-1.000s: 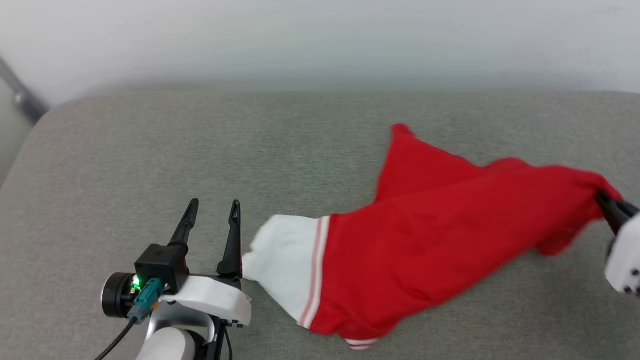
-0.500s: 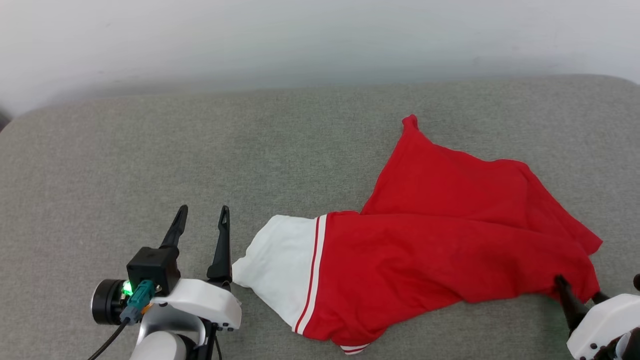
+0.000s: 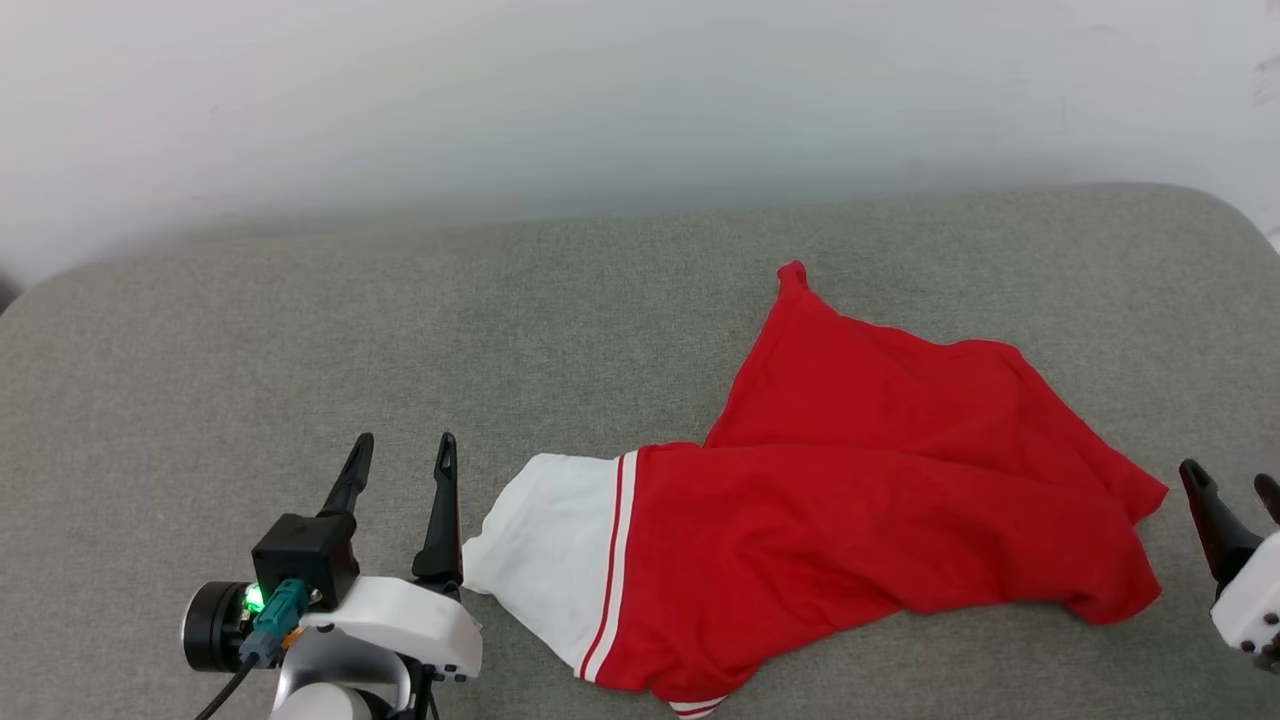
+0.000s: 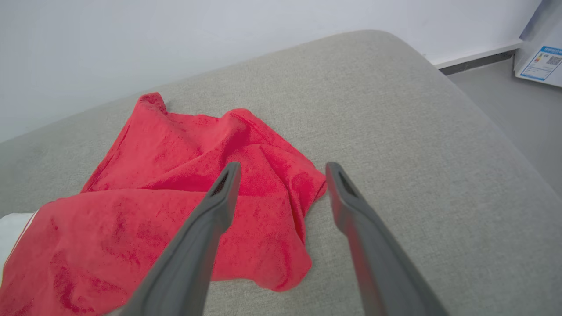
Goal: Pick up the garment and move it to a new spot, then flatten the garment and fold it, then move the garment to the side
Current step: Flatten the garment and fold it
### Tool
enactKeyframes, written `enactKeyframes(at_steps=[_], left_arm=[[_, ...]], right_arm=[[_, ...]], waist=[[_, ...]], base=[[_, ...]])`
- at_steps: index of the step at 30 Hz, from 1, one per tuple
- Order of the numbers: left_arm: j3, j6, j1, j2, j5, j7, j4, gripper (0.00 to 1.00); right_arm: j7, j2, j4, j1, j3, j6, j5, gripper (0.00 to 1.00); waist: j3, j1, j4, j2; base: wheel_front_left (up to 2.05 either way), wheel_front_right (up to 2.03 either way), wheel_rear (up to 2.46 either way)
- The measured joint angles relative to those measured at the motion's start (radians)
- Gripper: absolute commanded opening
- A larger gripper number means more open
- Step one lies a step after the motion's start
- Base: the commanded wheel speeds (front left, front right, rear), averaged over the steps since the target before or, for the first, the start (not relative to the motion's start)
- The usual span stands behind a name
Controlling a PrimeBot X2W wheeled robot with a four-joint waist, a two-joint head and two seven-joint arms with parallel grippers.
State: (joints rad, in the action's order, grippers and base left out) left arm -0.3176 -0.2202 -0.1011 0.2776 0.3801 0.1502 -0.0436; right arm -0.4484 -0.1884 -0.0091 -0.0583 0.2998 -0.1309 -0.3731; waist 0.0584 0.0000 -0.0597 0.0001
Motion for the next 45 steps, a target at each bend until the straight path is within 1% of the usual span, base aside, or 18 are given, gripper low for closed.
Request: enactKeyframes(at_steps=[5, 8, 12, 15, 20, 25, 29, 30, 31, 32, 36, 39, 42, 45], left_arm=[[-0.015, 0.006, -0.02, -0.003, -0.002, 0.003, 0.012, 1.0], [-0.031, 0.017, -0.055, -0.009, -0.015, 0.011, 0.015, 1.0], [-0.044, 0.018, -0.106, -0.026, -0.027, 0.026, 0.019, 1.0], [-0.047, 0.018, -0.135, -0.035, -0.033, 0.039, 0.02, 1.0], [-0.05, 0.018, -0.167, -0.044, -0.035, 0.056, 0.016, 1.0], [-0.058, 0.019, -0.193, -0.058, -0.041, 0.066, 0.007, 1.0], [-0.059, 0.024, -0.196, -0.061, -0.041, 0.075, -0.009, 1.0], [-0.059, 0.024, -0.196, -0.061, -0.041, 0.078, -0.014, 1.0], [-0.06, 0.024, -0.196, -0.062, -0.041, 0.079, -0.018, 1.0], [-0.059, 0.024, -0.196, -0.062, -0.041, 0.082, -0.021, 1.0], [-0.06, 0.024, -0.196, -0.063, -0.035, 0.083, -0.033, 1.0], [-0.062, 0.025, -0.196, -0.063, -0.033, 0.085, -0.038, 1.0], [-0.063, 0.027, -0.195, -0.062, -0.032, 0.086, -0.04, 1.0], [-0.066, 0.028, -0.195, -0.061, -0.031, 0.086, -0.04, 1.0]], right_arm=[[-0.246, -0.063, 0.09, -0.119, -0.009, 0.0, -0.027, 1.0], [-0.372, -0.086, 0.142, -0.201, -0.023, 0.0, -0.041, 1.0], [-0.484, -0.101, 0.183, -0.297, -0.044, 0.0, -0.046, 1.0], [-0.524, -0.102, 0.211, -0.366, -0.064, 0.0, -0.035, 1.0], [-0.56, -0.106, 0.277, -0.451, -0.073, 0.0, -0.015, 1.0], [-0.588, -0.101, 0.368, -0.495, -0.055, 0.0, 0.01, 1.0], [-0.609, -0.097, 0.417, -0.514, -0.035, 0.0, 0.025, 1.0], [-0.609, -0.097, 0.422, -0.515, -0.033, 0.0, 0.028, 0.69], [-0.608, -0.096, 0.425, -0.515, -0.033, 0.0, 0.03, 0.13], [-0.604, -0.096, 0.427, -0.515, -0.035, 0.0, 0.03, 0.0], [-0.552, -0.101, 0.399, -0.515, -0.087, 0.0, 0.03, 0.0], [-0.503, -0.117, 0.336, -0.524, -0.152, 0.0, 0.018, 0.0], [-0.459, -0.149, 0.257, -0.577, -0.216, 0.0, 0.002, 0.0], [-0.421, -0.165, 0.202, -0.633, -0.287, 0.0, -0.007, 0.0]], waist=[[0.029, 0.0, 0.012, 0.0], [0.062, 0.0, 0.028, 0.0], [0.117, 0.0, 0.057, 0.0], [0.161, 0.0, 0.083, 0.0], [0.231, 0.0001, 0.125, 0.0], [0.289, 0.0001, 0.159, -0.0001], [0.309, 0.0, 0.178, 0.0], [0.308, 0.0, 0.179, 0.0], [0.307, 0.0, 0.179, 0.0], [0.304, 0.0, 0.178, 0.0], [0.287, 0.0001, 0.176, 0.0], [0.269, 0.0001, 0.174, -0.0001], [0.252, 0.0, 0.175, 0.0], [0.247, 0.0001, 0.183, 0.0]], base=[[0.0, 0.0, 0.0], [0.0, 0.0, 0.0], [0.0, 0.0, 0.0], [0.0, 0.0, 0.0], [0.0, 0.0, 0.0], [0.0, 0.0, 0.0], [0.0, 0.0, 0.0], [0.0, 0.0, 0.0], [0.0, 0.0, 0.0], [0.0, 0.0, 0.0], [0.0, 0.0, 0.0], [0.0, 0.0, 0.0], [0.0, 0.0, 0.0], [0.0, 0.0, 0.0]])
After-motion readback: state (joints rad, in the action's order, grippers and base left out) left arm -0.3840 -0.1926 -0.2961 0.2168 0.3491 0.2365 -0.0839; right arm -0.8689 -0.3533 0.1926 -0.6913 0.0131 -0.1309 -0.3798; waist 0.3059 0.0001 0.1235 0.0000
